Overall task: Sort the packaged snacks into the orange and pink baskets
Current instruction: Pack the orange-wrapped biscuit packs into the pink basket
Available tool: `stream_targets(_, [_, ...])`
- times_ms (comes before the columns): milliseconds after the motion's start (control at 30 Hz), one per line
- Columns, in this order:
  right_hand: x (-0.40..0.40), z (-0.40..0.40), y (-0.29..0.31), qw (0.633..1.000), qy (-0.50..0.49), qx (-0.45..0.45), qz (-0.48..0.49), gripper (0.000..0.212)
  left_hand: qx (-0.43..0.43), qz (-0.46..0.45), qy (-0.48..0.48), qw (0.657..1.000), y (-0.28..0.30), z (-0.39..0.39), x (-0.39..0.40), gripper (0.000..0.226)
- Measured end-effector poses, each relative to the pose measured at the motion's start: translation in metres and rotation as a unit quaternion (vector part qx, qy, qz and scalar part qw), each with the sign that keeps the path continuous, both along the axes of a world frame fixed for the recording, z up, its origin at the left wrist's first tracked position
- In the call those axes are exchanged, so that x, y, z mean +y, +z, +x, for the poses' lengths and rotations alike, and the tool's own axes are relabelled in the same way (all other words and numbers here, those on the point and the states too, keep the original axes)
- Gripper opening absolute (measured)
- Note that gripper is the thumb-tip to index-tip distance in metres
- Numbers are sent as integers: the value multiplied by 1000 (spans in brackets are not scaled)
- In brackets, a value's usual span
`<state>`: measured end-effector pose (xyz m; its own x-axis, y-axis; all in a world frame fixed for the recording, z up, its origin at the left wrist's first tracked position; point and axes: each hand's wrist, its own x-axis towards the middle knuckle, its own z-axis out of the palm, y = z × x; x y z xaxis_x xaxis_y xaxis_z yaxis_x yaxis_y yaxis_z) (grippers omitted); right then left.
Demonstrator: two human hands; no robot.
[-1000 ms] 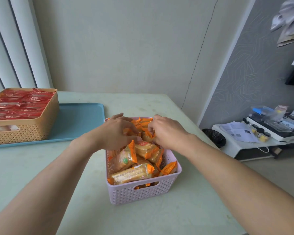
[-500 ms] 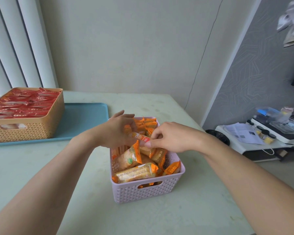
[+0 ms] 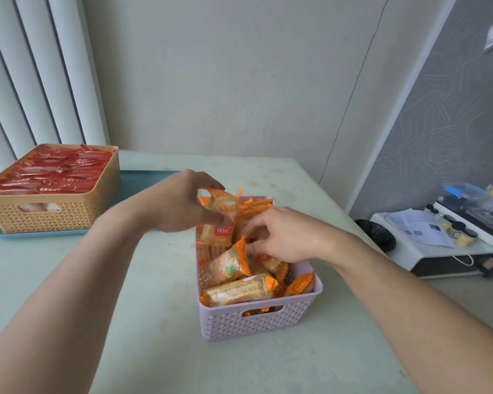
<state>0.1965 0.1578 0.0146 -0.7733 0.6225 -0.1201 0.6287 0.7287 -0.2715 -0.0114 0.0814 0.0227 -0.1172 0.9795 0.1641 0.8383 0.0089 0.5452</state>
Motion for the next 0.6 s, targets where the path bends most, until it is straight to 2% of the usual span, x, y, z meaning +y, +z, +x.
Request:
stream_targets(67, [2,4,-2,996,-10,-84,31,27,63,-13,-4,998,-6,5,5,66])
stream_targets(167, [0,4,-3,991,-19,-133,8,35,128,-53,-17,990,-21,12,12,48])
stream_targets(233, [-2,4,3,990,-22,-137,3,48,139,-62,7,988,-27,14,14,41])
stream_targets(333, [-4,3,9,986,-26,-164,2,67,159,-30,48,986,-32,25,15,45])
stream_targets(400, [-5,0,11,983,-20,-183,-1,72,138,-20,44,989,-37,31,18,46])
stream_targets(533, [1,2,15,988,-17,-155,-15,80,97,-52,5,994,-31,21,13,47])
stream_targets(600, [12,10,21,997,-41,-66,-12,80,73,-42,31,996,-17,8,6,45])
